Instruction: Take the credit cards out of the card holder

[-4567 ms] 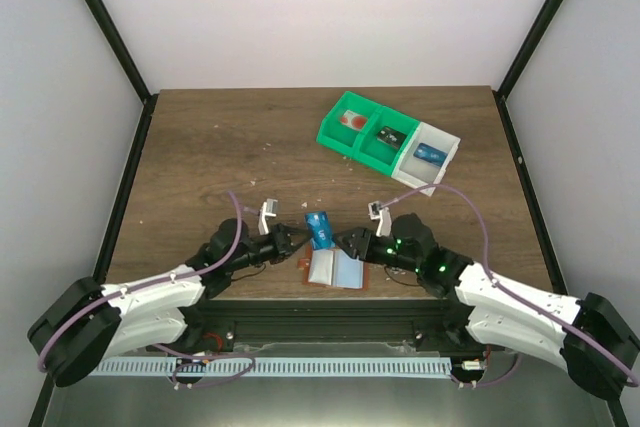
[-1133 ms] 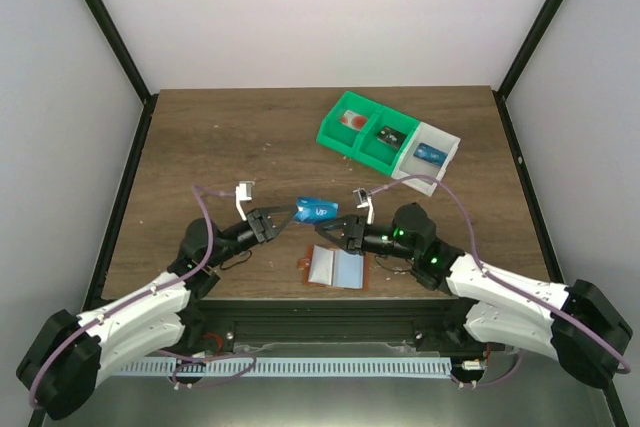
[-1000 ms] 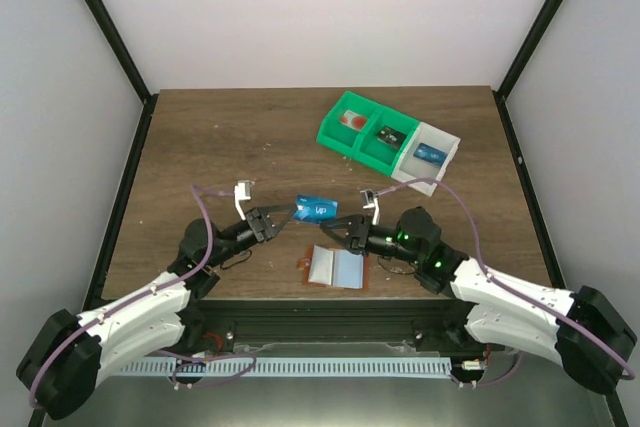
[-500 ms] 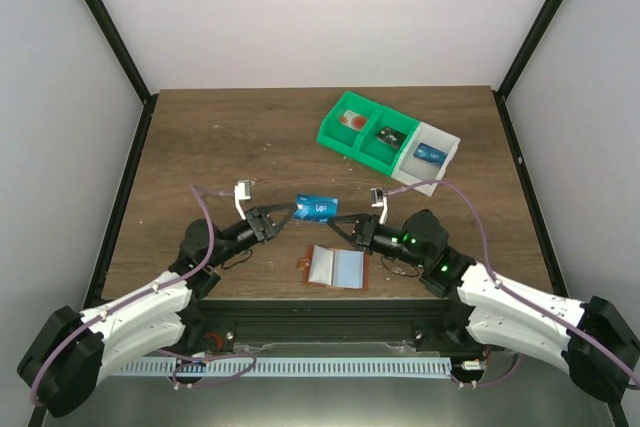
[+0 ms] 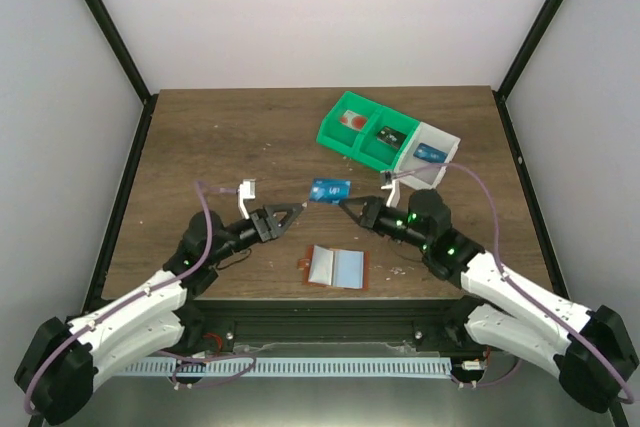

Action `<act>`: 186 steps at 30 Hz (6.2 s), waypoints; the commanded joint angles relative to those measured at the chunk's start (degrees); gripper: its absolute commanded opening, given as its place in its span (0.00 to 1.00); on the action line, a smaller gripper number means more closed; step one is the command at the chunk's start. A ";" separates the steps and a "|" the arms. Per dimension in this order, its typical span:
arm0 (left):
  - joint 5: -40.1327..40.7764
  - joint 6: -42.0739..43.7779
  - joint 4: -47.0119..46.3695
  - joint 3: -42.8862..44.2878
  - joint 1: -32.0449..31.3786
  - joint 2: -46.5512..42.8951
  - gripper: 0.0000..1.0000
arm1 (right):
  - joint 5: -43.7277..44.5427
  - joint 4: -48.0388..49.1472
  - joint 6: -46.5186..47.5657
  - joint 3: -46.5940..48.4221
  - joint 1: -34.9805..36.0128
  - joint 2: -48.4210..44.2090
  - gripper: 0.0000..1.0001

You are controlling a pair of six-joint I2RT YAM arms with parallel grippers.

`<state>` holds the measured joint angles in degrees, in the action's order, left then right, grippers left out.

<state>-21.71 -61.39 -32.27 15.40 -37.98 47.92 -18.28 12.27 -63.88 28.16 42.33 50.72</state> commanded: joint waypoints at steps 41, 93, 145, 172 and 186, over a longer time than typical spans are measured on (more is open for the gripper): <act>10.49 38.38 45.47 15.57 0.00 -12.63 1.00 | 1.90 -24.80 28.37 34.74 -48.38 41.44 0.00; 10.38 38.29 44.57 14.40 -0.06 -16.55 1.00 | 1.75 -21.16 24.11 38.27 -48.35 53.21 0.11; 12.23 34.50 44.09 13.18 -0.08 -15.65 1.00 | 0.38 -26.15 19.92 39.21 -48.00 43.86 0.44; 15.55 25.73 45.20 19.42 0.07 1.55 1.00 | -11.58 -36.00 37.78 20.83 -37.62 9.19 0.45; 27.00 33.13 55.99 45.09 0.05 0.59 1.00 | -18.37 -41.25 39.92 36.03 -37.58 4.10 0.99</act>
<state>2.04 -31.79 19.25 55.44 -37.95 49.50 -32.69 -25.76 -24.91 60.12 4.38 55.35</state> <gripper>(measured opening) 0.997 0.868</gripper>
